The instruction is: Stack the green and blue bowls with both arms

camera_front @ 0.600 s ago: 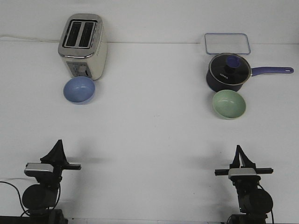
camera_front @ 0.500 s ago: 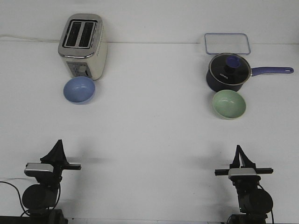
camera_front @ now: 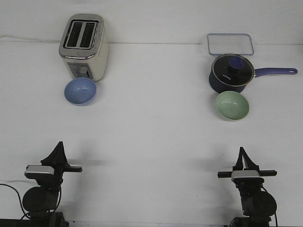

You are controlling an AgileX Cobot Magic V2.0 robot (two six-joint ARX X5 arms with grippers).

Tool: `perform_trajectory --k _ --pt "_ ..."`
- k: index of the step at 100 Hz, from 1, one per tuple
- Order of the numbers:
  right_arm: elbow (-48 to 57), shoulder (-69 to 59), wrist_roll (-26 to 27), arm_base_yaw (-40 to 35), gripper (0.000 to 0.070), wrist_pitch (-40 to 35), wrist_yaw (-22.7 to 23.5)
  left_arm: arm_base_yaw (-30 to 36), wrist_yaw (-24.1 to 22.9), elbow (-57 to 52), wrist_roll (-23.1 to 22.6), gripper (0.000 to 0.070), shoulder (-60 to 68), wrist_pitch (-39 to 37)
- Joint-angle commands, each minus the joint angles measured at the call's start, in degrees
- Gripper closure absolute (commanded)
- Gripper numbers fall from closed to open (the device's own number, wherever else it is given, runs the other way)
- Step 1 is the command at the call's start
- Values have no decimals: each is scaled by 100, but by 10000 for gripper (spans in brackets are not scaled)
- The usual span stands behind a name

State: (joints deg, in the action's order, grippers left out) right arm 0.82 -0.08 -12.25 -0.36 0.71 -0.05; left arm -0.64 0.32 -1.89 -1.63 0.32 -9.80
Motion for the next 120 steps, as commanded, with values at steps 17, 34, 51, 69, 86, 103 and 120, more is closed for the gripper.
perform_trajectory --k 17,34,51,69,86,103,120 --pt "-9 2 -52 -7 700 66 7 -9 13 109 -52 685 -2 -59" --pt "-9 2 435 -7 700 208 4 -9 15 109 -55 685 -2 -59" --pt "-4 2 2111 -7 700 376 -24 -9 13 109 -52 685 -2 -59" --pt "619 -61 3047 0 700 -33 -76 -9 13 109 -52 685 -4 -59" --pt "2035 -1003 3045 2 700 -1357 -704 -9 13 109 -52 685 -2 -59" --pt "3705 -2813 2865 7 614 -2616 -739 -9 13 109 -52 685 -2 -59" --pt "5128 -4599 2712 11 107 -3381 -745 -9 13 109 -52 685 -2 -59"
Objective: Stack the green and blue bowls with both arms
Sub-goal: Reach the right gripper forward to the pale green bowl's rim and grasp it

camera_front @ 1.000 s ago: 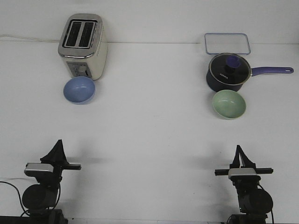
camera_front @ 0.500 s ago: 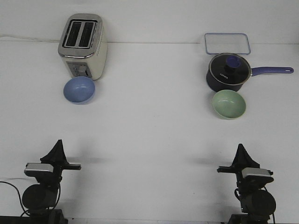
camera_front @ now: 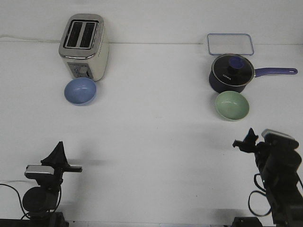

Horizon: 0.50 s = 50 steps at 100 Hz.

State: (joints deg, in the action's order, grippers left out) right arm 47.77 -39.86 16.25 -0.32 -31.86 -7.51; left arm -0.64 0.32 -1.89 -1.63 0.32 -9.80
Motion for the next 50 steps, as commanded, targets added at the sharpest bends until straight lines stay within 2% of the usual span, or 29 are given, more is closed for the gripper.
perform_trajectory --k 1,29,50 --pt "501 -710 -146 9 108 -144 0 -9 15 109 -52 685 -2 -57" --pt "2212 -3386 -481 551 112 -492 225 -9 15 109 -52 685 -2 -59" --pt "3130 -5130 -579 979 112 -610 726 -9 13 109 -55 685 -4 -57"
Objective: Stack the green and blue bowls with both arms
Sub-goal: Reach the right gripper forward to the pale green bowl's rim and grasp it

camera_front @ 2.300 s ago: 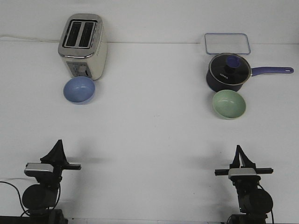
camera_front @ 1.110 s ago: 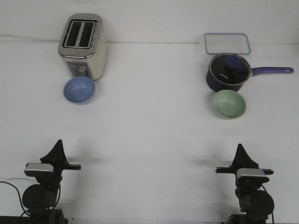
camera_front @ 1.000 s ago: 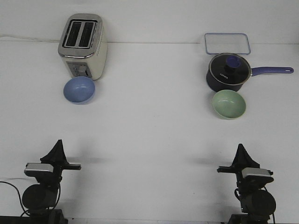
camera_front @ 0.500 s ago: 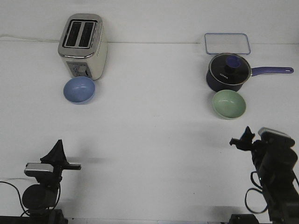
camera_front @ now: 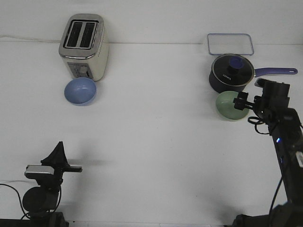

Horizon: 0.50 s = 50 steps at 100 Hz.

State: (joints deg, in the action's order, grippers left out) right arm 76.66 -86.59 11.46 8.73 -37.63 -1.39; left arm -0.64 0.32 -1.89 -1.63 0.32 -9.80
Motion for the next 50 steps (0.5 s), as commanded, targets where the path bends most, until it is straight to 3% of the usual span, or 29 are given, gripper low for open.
perform_trajectory --k 1,31,50 --pt "271 -525 -101 90 112 -37 136 -9 13 109 -55 685 -2 -59" --pt "640 -1880 -144 304 117 166 448 -9 13 109 -52 685 -2 -59" --pt "647 -2299 -142 323 202 197 741 -9 13 109 -55 685 -2 -59"
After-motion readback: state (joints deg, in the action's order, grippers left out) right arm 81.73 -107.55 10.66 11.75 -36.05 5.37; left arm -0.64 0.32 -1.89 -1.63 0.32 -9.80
